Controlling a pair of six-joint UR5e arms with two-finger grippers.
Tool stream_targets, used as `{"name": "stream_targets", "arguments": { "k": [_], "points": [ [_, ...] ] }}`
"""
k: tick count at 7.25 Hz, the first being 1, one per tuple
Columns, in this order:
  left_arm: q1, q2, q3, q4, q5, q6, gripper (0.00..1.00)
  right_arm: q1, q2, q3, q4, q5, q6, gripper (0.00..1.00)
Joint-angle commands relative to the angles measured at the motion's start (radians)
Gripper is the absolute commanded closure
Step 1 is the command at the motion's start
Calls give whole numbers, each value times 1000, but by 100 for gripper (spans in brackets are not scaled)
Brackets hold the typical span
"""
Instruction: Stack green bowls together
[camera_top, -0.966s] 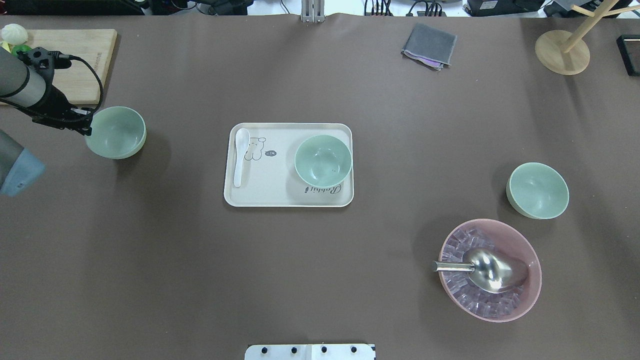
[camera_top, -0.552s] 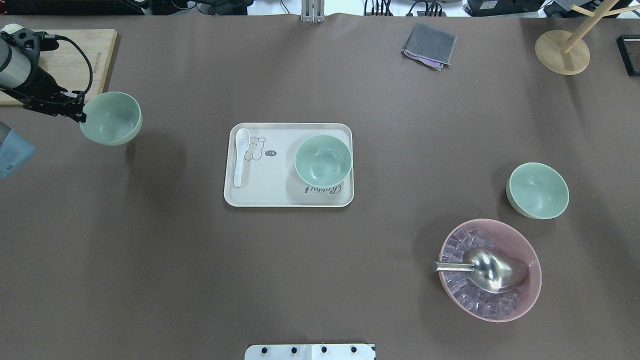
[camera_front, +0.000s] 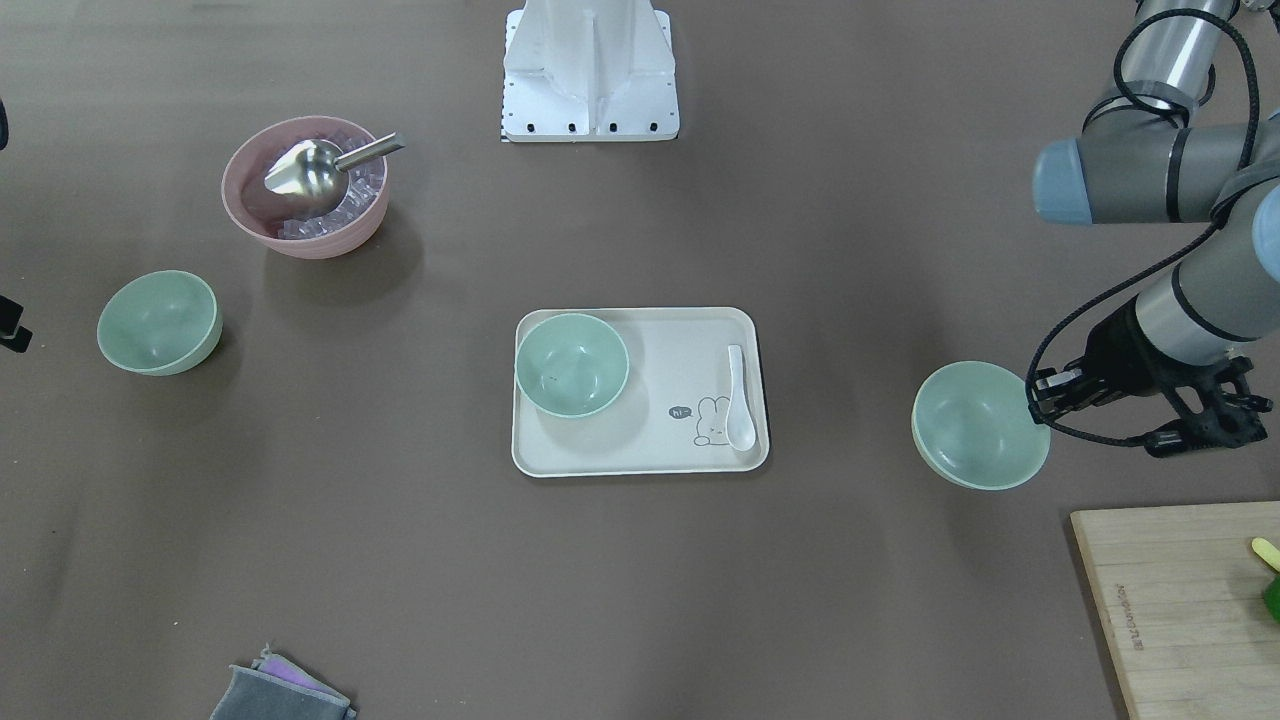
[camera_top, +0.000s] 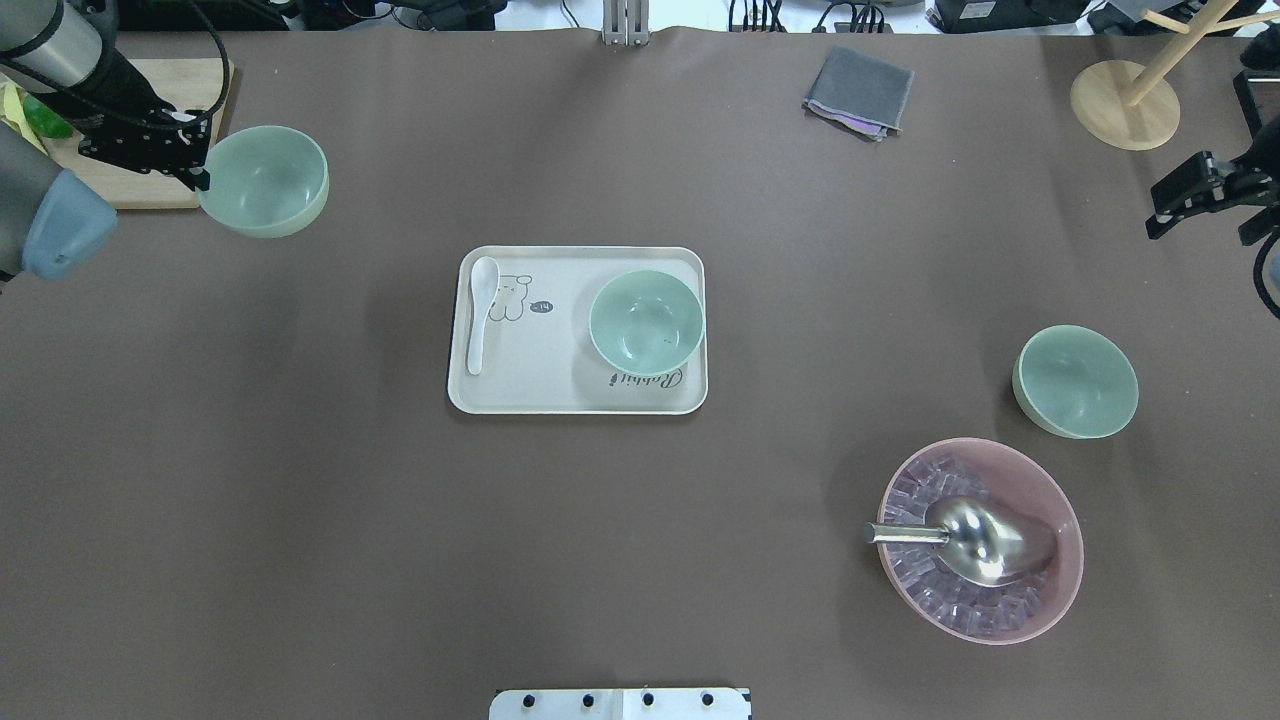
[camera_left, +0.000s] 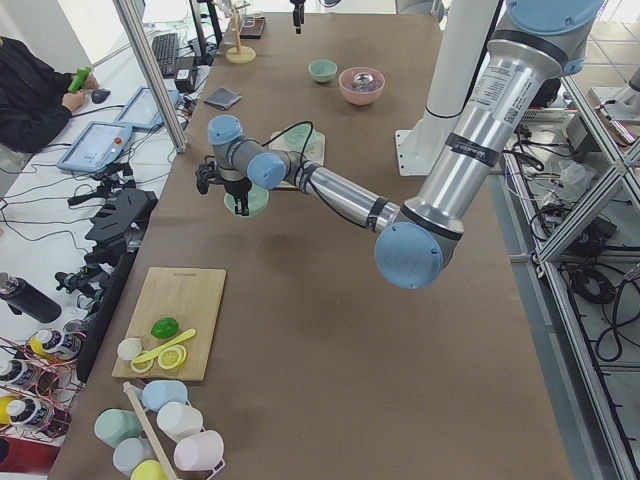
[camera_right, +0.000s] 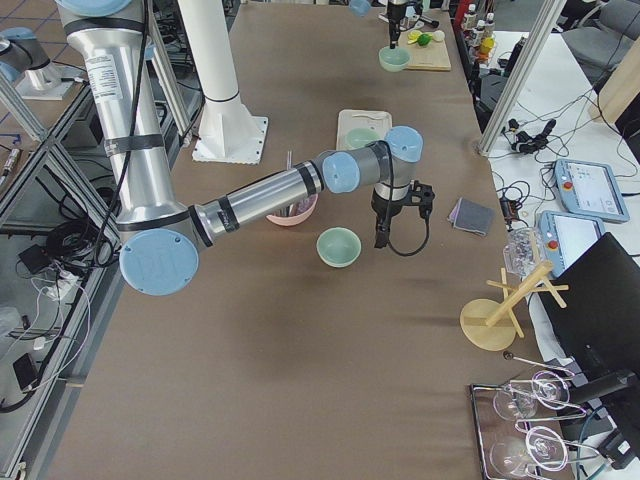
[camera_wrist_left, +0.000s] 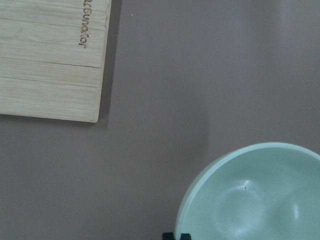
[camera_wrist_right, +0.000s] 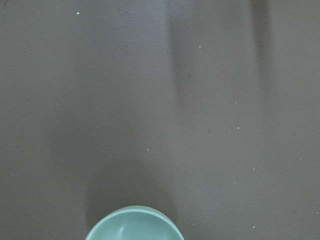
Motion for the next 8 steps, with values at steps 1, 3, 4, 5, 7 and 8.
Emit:
{"name": "stream_targets", "arguments": {
  "k": [1, 3, 4, 5, 7, 8],
  "points": [
    [1, -22, -21, 35, 0, -5, 100, -104, -174, 5, 326, -49, 186, 0],
    [3, -33, -29, 35, 0, -54, 100, -183, -254, -1, 455, -68, 262, 0],
    [3, -33, -32, 35, 0, -57, 100, -223, -265, -4, 461, -113, 273, 1],
    [3, -33, -34, 35, 0, -57, 100, -251, -264, -6, 463, -123, 299, 2],
    [3, -36, -35, 35, 0, -59, 100, -268, -239, -29, 461, -131, 321, 6],
    [9, -44, -40, 35, 0, -89, 100, -271, -232, -29, 461, -131, 327, 6]
  ]
}}
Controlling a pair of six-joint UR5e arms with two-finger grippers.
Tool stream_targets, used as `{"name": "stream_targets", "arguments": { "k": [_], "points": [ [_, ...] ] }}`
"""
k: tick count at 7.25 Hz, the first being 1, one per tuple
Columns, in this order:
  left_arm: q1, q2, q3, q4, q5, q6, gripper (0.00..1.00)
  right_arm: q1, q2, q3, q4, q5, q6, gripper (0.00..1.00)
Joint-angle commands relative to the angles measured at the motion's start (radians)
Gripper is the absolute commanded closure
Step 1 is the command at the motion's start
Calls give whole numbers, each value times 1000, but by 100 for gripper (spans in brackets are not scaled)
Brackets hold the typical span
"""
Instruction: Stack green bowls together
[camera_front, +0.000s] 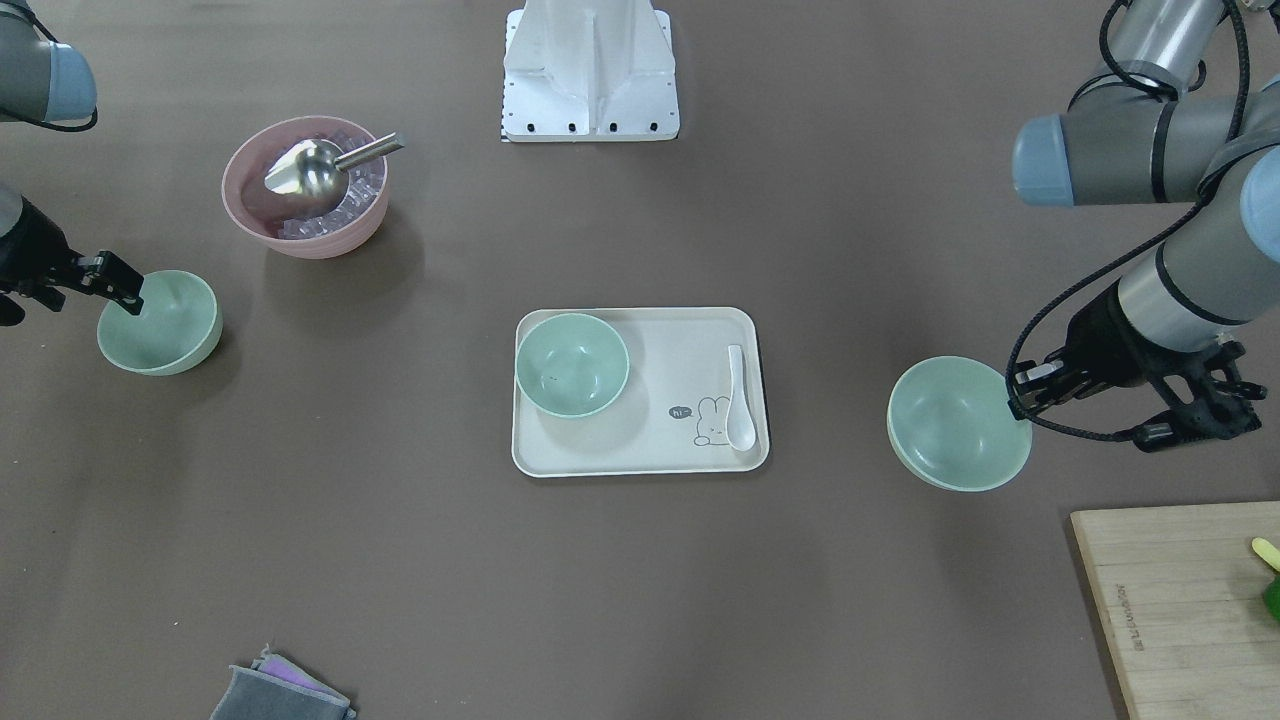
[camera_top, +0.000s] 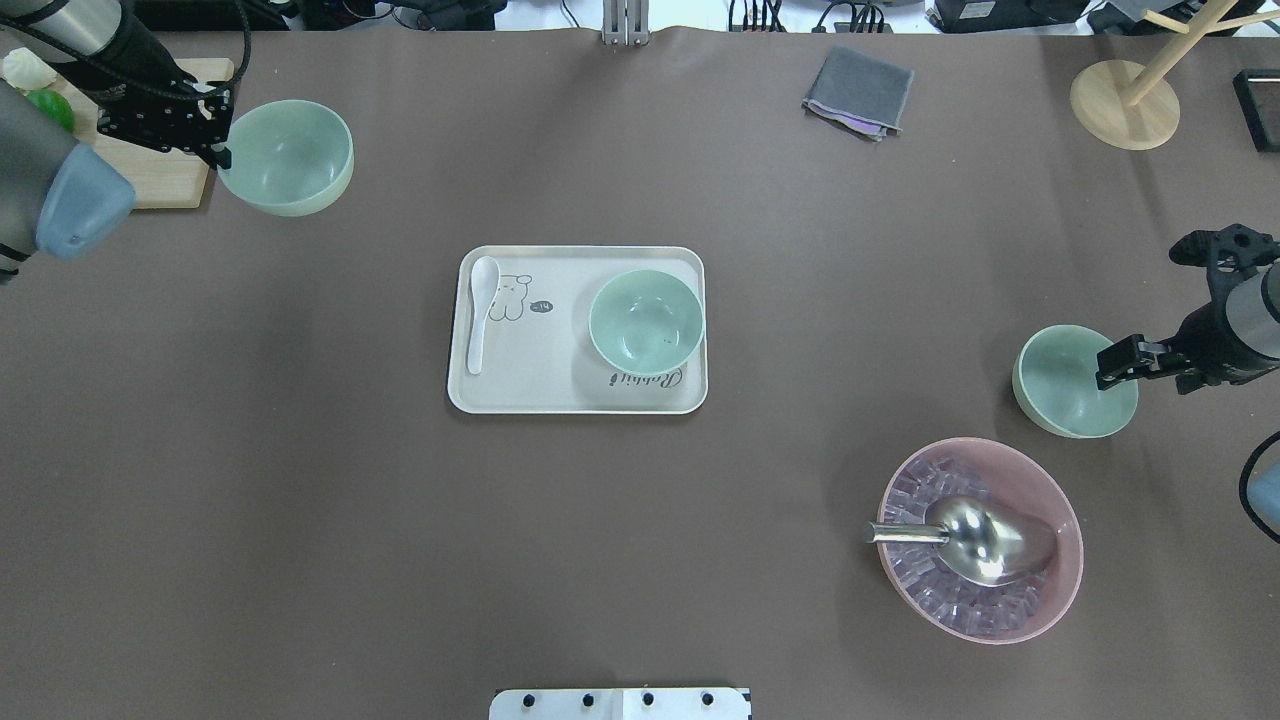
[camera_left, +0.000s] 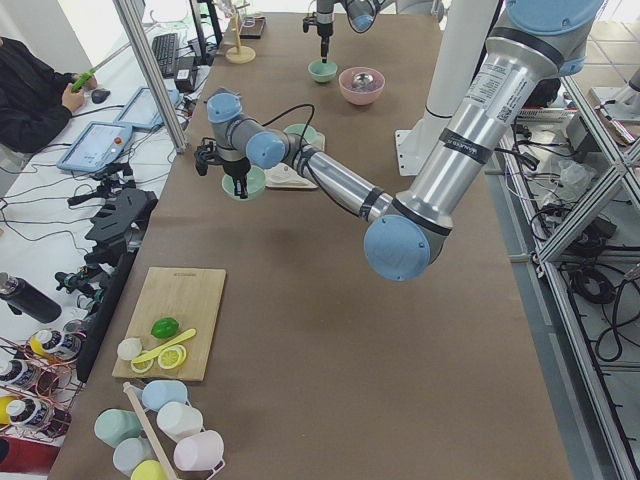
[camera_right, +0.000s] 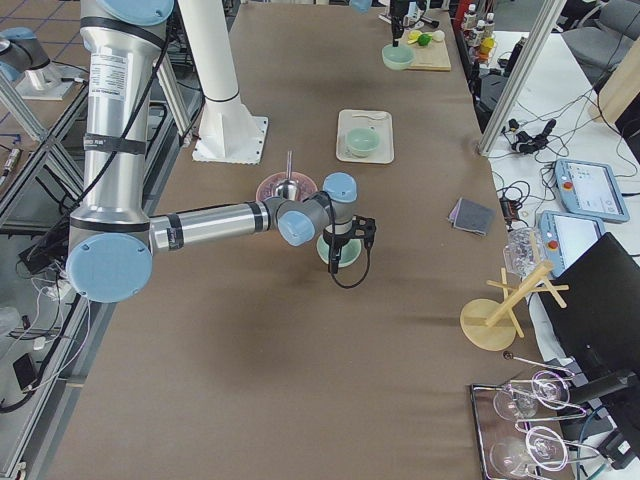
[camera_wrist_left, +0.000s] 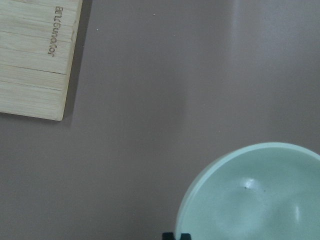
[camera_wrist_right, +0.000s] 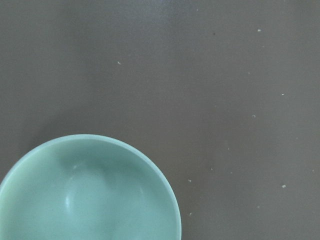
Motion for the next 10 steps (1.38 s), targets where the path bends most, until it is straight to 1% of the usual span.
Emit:
{"name": "stream_targets", "arguments": {
  "k": [1, 3, 5, 6, 7, 8, 10],
  "points": [
    [23, -22, -6, -2, 0, -58, 100, -9, 11, -7, 0, 0, 12, 8],
    [66, -53, -7, -2, 8, -136, 100, -9, 11, -10, 0, 1, 14, 13],
    [98, -74, -6, -2, 12, -174, 100, -9, 11, -10, -2, 6, 14, 39],
    [101, -79, -6, -2, 12, -176, 100, -9, 11, -11, -2, 7, 12, 57],
    [101, -81, -4, -2, 12, -176, 100, -9, 10, -11, -2, 11, 12, 64],
    [103, -90, -3, -2, 12, -179, 100, -7, 10, -11, -2, 12, 12, 68],
    [110, -90, -1, -2, 12, -179, 100, -7, 10, -11, -2, 12, 12, 73]
  ]
}}
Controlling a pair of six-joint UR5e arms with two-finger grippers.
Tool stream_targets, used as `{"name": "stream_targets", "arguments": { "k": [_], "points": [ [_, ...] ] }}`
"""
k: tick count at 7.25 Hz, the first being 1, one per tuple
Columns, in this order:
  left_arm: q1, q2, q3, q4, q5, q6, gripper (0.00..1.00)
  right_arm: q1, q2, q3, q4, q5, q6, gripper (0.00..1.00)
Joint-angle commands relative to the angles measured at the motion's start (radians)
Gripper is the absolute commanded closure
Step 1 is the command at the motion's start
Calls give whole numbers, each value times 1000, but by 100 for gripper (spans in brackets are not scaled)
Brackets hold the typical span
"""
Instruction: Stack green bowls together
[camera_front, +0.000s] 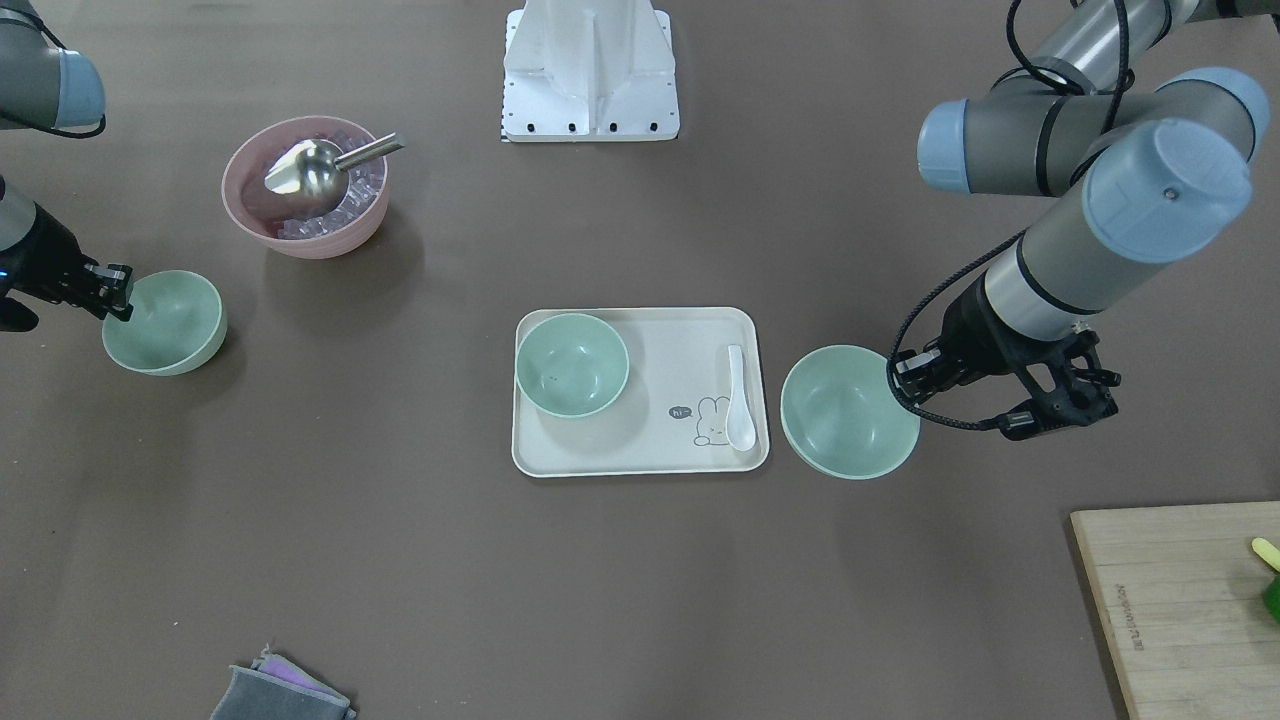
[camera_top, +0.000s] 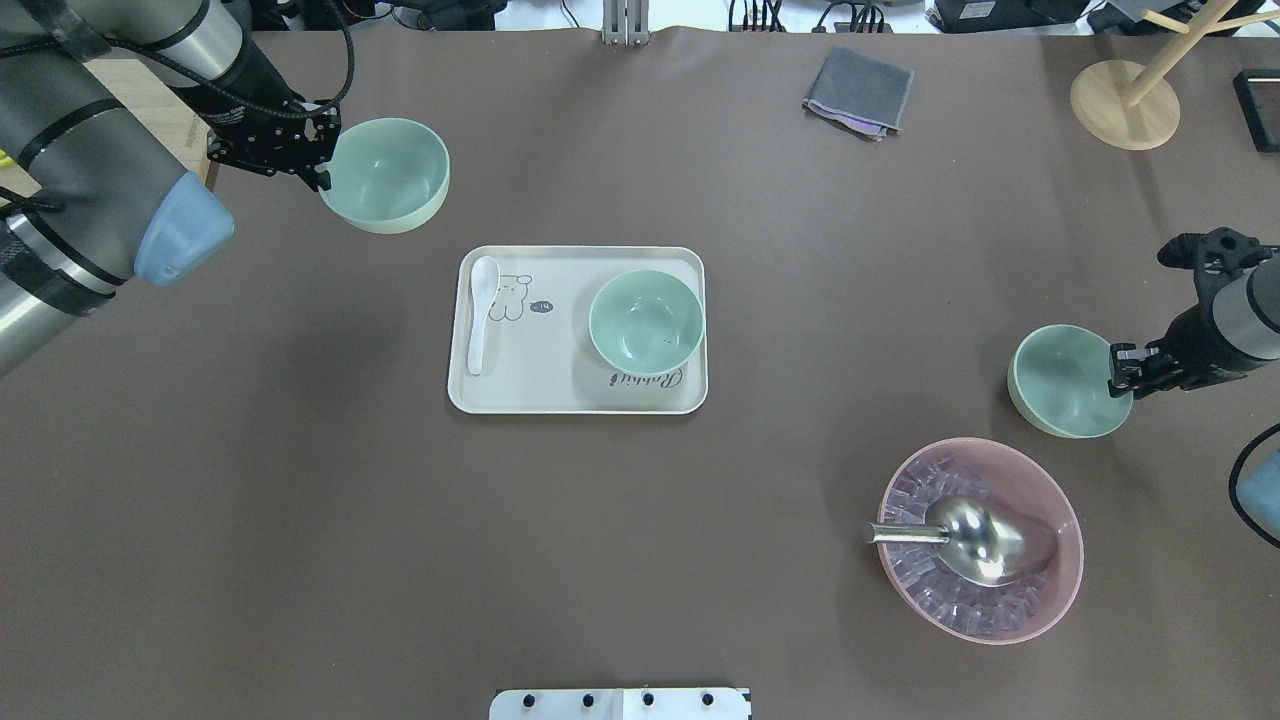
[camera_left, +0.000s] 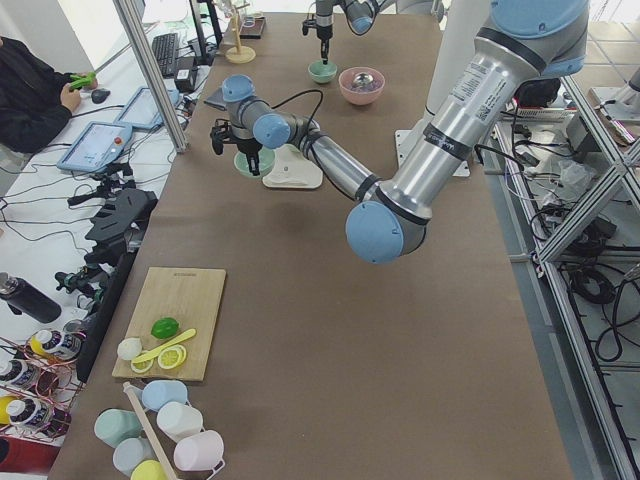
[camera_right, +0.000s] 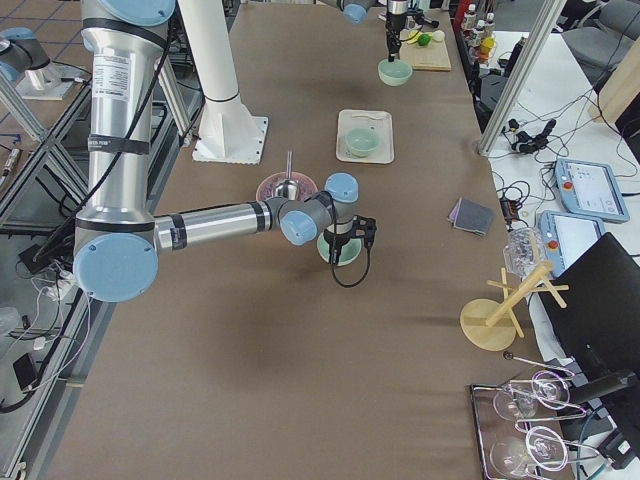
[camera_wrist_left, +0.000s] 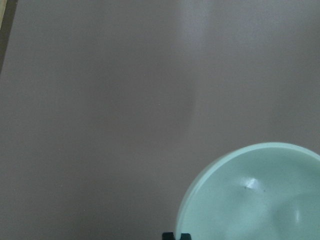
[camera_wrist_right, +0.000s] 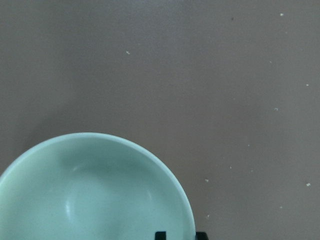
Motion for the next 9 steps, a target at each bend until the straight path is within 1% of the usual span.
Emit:
{"name": "stream_targets", "arguments": {
  "k": [1, 4, 5, 6, 7, 9],
  "points": [
    [4, -1, 0, 0, 0, -1, 100, 0, 0, -3, 0, 0, 0, 74],
    [9, -1, -2, 0, 0, -5, 100, 0, -2, -12, 0, 0, 0, 74],
    [9, -11, -2, 0, 2, -11, 100, 0, -2, -15, 0, 0, 0, 83],
    [9, -15, -2, 0, 0, -13, 100, 0, 0, -15, 0, 2, -2, 96],
    [12, -21, 0, 0, 2, -19, 100, 0, 0, -15, 0, 2, -2, 100],
    [23, -43, 0, 2, 0, -47, 100, 2, 3, -6, 0, 20, -2, 100]
  ]
}}
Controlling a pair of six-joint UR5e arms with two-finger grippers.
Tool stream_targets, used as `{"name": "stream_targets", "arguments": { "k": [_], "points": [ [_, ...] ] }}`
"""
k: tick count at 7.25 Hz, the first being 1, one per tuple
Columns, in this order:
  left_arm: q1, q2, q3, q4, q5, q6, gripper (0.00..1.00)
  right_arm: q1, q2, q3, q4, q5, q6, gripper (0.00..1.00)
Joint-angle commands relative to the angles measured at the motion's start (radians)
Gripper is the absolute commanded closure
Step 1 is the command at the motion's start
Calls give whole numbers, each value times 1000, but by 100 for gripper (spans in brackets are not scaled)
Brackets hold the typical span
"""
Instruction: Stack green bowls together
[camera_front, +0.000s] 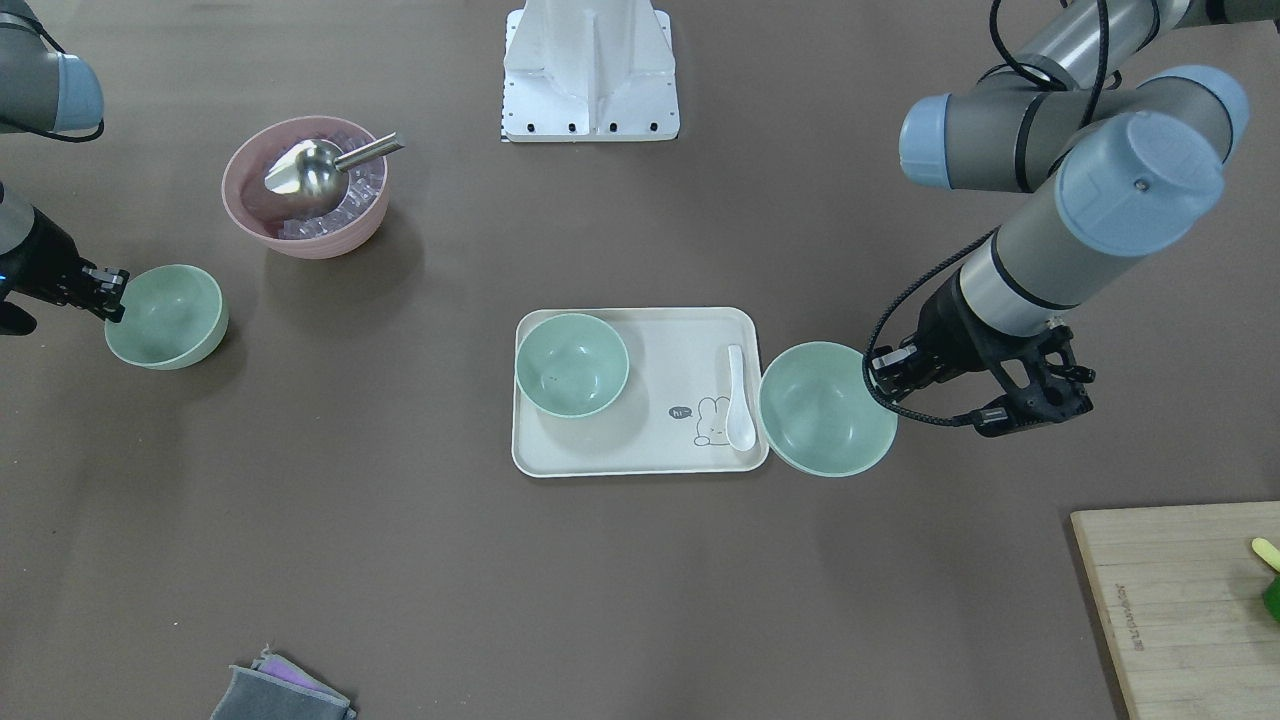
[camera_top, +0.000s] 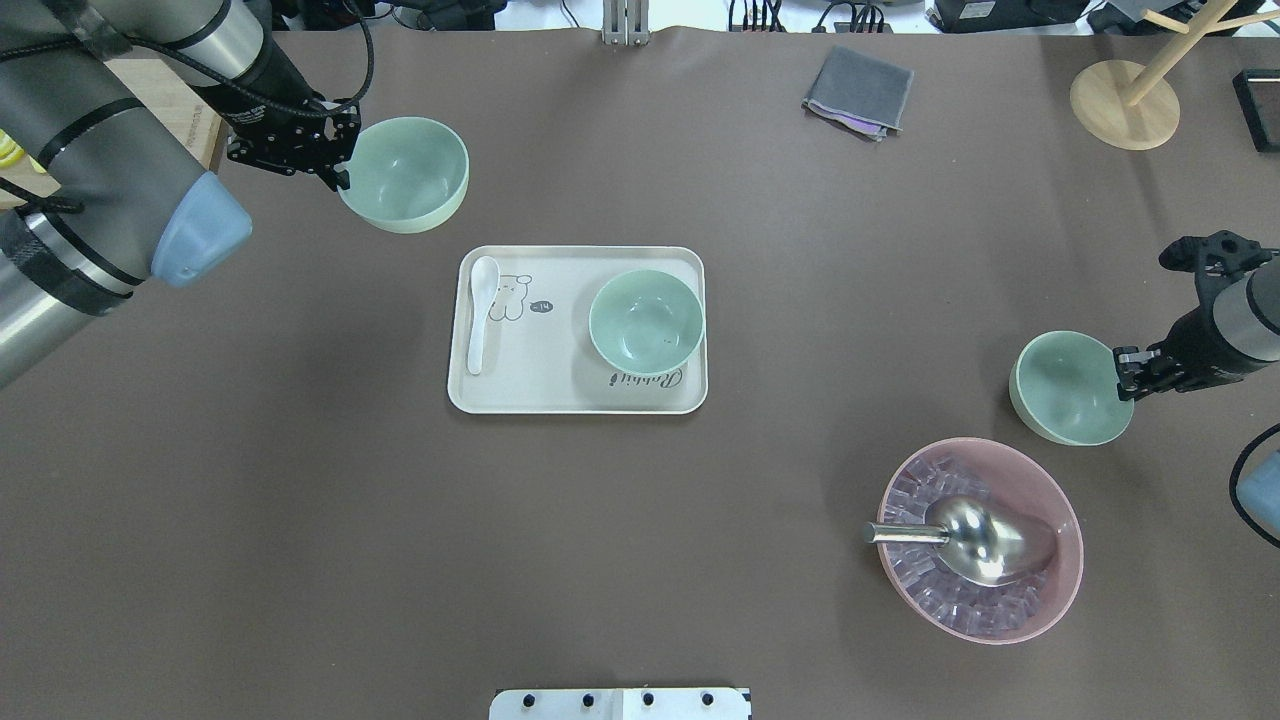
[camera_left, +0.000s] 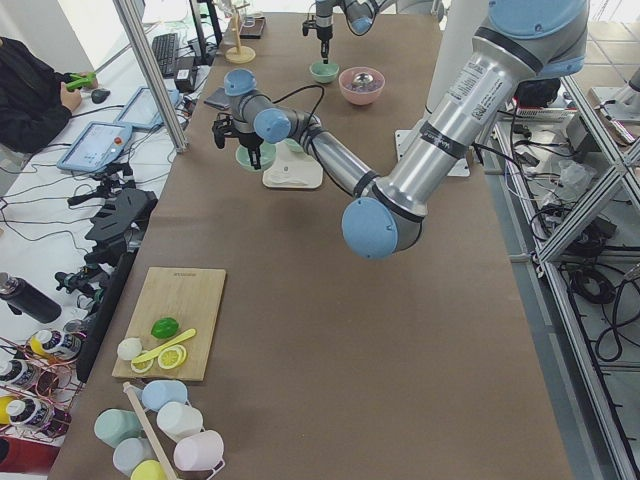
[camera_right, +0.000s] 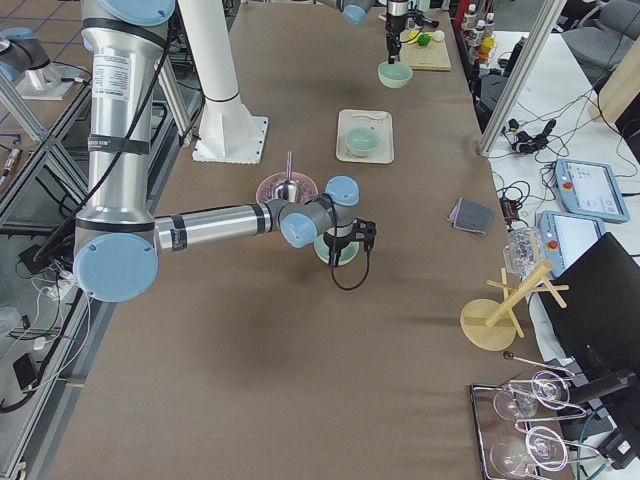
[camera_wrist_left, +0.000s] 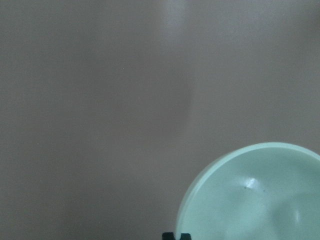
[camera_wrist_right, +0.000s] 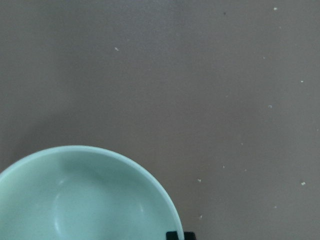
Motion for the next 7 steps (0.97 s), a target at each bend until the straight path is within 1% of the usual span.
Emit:
{"name": "stream_targets", "arguments": {
  "k": [1, 2, 3, 4, 5, 7],
  "points": [
    [8, -13, 0, 1, 0, -21, 100, 44, 3, 11, -1, 65, -2, 100],
    [12, -13, -2, 1, 0, -27, 100, 94, 14, 12, -3, 119, -6, 100],
    [32, -23, -3, -1, 2, -61, 100, 116, 32, 14, -8, 124, -8, 100],
    [61, -48, -6, -1, 26, -113, 100, 124, 48, 12, -12, 124, -8, 100],
    [104, -77, -6, -1, 33, -188, 100, 141, 49, 12, -12, 127, -9, 100],
    [158, -131, -11, -1, 48, -268, 100, 147, 52, 15, -12, 129, -9, 100]
  ]
}}
